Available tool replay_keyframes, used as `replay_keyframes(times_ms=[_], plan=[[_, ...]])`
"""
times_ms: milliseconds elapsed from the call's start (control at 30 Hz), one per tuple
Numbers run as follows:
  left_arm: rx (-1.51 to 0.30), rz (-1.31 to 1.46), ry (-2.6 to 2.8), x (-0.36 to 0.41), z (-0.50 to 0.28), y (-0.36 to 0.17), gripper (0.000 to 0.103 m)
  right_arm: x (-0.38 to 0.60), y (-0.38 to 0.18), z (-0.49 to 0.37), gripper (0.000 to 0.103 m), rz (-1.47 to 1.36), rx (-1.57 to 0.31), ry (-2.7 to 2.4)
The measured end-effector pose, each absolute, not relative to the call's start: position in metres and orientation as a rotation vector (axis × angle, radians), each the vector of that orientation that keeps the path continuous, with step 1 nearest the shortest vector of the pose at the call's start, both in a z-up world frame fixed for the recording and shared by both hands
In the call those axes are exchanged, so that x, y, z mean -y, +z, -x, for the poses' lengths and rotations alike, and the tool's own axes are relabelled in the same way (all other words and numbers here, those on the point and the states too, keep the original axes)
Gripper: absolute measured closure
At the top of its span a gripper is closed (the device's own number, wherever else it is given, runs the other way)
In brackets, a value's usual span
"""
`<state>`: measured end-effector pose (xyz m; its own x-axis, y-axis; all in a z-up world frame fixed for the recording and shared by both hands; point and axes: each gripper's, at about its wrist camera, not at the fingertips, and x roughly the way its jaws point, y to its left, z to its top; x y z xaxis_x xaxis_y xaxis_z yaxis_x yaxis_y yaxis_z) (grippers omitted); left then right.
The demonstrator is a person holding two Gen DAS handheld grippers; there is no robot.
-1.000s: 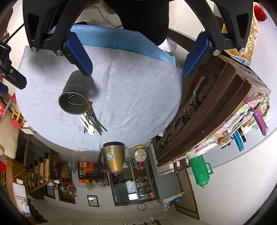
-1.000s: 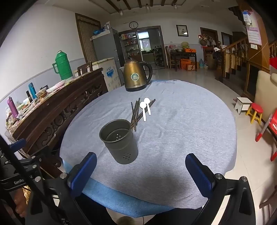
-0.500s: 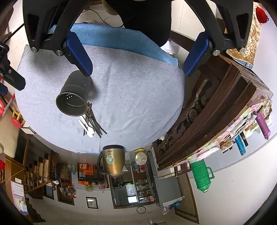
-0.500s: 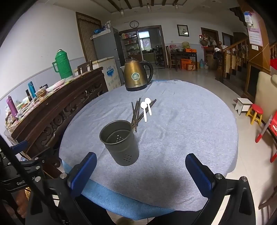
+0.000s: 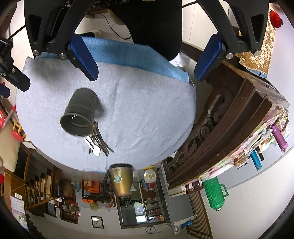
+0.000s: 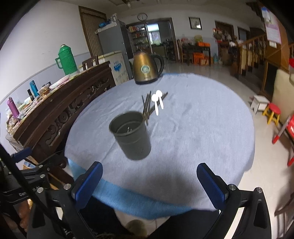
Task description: Organize utensils
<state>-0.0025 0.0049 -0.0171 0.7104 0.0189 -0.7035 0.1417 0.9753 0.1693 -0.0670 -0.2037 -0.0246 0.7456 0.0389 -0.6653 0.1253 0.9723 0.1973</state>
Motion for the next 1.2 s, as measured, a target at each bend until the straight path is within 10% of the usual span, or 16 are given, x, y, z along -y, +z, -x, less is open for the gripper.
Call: replay_keyframes(times_ms=[1200], plan=[[-0.751, -0.195, -0.075, -0.008, -0.008, -0.008, 0.0, 0.203, -0.009, 0.064, 0.0, -0.219, -0.674, -0.062]])
